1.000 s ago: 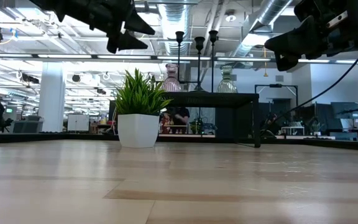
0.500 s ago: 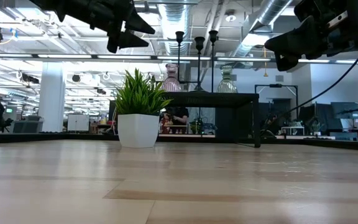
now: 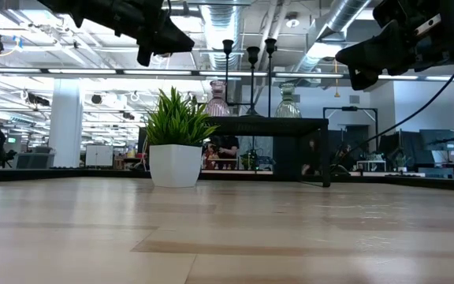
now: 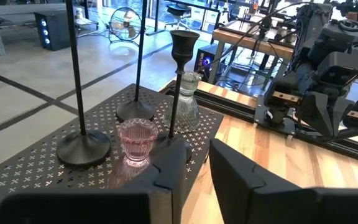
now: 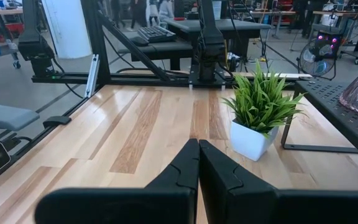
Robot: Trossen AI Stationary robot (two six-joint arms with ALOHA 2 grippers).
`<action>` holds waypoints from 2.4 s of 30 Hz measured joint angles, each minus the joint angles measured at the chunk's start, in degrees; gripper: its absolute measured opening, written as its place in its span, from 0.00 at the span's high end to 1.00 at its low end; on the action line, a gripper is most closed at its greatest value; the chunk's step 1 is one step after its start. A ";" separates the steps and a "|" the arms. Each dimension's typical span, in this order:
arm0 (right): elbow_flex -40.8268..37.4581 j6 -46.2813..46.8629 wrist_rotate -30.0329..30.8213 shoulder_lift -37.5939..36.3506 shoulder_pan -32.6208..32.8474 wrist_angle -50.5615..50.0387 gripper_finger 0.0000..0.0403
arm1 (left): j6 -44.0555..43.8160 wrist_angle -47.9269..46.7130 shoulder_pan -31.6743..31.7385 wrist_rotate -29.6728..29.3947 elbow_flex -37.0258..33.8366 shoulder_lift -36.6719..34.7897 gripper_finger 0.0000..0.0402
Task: Pick & Place candle stick holders
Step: Put the pink glass candle holder on the shelf
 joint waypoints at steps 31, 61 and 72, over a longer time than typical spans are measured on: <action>0.00 0.00 0.02 0.01 -0.01 -0.01 1.00 | 2.16 26.43 -23.00 -41.92 0.04 26.27 0.99; 0.00 -2.16 0.13 0.00 -0.09 0.49 1.00 | 10.42 58.22 -14.87 -43.74 0.32 40.15 0.99; 0.00 -2.14 0.15 0.00 -0.09 0.49 1.00 | 10.45 58.01 -13.77 -44.25 1.33 40.15 0.99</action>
